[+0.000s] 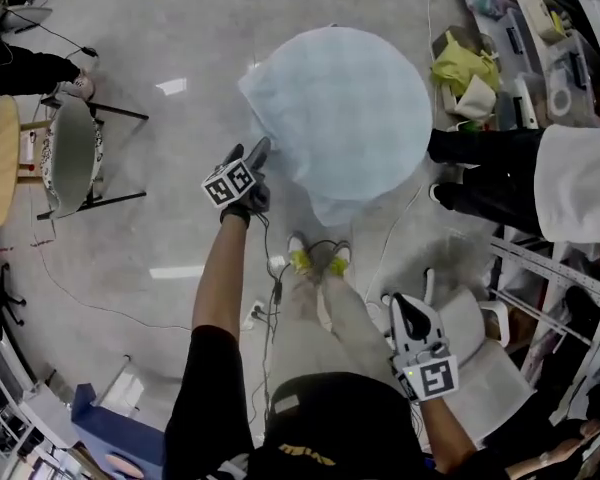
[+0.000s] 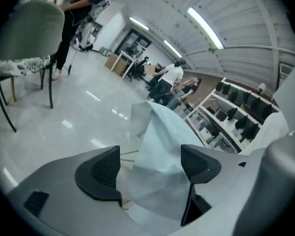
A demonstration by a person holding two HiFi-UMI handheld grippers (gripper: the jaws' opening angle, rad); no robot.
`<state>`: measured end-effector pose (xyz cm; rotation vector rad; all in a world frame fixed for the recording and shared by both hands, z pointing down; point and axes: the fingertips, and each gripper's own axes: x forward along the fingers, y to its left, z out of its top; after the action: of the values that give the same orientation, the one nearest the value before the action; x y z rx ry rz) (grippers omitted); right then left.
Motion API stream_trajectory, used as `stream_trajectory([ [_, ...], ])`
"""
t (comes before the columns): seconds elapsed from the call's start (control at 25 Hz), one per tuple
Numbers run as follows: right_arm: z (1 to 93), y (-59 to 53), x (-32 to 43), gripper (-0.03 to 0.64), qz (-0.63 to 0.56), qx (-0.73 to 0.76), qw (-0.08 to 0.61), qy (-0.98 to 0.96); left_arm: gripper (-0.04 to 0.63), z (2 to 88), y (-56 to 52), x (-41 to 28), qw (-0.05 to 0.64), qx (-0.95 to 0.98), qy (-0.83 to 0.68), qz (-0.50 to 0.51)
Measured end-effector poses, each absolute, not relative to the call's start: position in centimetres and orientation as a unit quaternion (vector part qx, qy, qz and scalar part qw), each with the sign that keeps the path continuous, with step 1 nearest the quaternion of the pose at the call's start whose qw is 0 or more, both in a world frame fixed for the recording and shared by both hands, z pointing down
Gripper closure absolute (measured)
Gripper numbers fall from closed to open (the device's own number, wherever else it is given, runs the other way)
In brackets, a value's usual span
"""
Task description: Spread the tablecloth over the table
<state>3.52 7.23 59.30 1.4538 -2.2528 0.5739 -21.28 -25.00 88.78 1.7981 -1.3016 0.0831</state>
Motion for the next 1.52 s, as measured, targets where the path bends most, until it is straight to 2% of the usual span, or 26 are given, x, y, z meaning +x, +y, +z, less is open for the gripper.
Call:
stream_trajectory([
  [0.08, 60.6, 7.4, 3.5, 0.617, 0.213, 0.520, 0.206, -0.801, 0.219, 89.6, -25.5, -20.3, 0.464, 0.732, -0.499, 0.011],
  [0.12, 61.0, 7.4, 3.5, 0.617, 0.213, 0.520, 0.208, -0.801, 0.310, 89.7, -25.5, -20.0, 0.469, 0.735, -0.490, 0.000],
  [0.32, 60.0, 7.0, 2.6, 0.617, 0.194, 0.512, 0.202, -0.812, 0.563, 88.4, -23.9, -19.9, 0.455, 0.744, -0.489, 0.001],
  [0.56, 57.8, 5.8, 0.7, 0.617, 0.163, 0.511, 0.188, -0.823, 0.566, 87.2, -20.5, -24.2, 0.473, 0.696, -0.540, 0.018],
  [0.68, 55.5, 4.8, 0.5, 0.617, 0.133, 0.520, 0.168, -0.827, 0.566, 83.3, -16.7, -26.2, 0.443, 0.698, -0.561, 0.050],
  [0.8, 52.1, 3.3, 1.7, 0.617, 0.099, 0.538, 0.140, -0.825, 0.568, 73.6, -12.9, -23.7, 0.361, 0.751, -0.550, 0.059],
  [0.96, 47.0, 2.2, 3.0, 0.617, 0.041, 0.556, 0.109, -0.823, 0.577, 57.2, -7.2, -19.0, 0.220, 0.815, -0.535, 0.041],
  [1.08, 44.1, 1.8, 3.0, 0.617, 0.004, 0.566, 0.087, -0.820, 0.577, 49.2, -4.5, -17.5, 0.106, 0.833, -0.540, 0.048],
  [1.32, 40.8, 2.1, 4.4, 0.617, -0.025, 0.585, 0.050, -0.809, 0.577, 40.0, -1.1, -13.4, -0.044, 0.848, -0.529, 0.009],
  [1.44, 40.4, 2.8, 5.4, 0.617, -0.023, 0.598, 0.046, -0.800, 0.578, 38.1, -0.5, -11.2, -0.080, 0.860, -0.504, 0.001],
  [1.52, 40.4, 2.7, 5.6, 0.617, -0.018, 0.607, 0.055, -0.793, 0.578, 37.9, -0.6, -10.8, -0.079, 0.865, -0.495, 0.003],
])
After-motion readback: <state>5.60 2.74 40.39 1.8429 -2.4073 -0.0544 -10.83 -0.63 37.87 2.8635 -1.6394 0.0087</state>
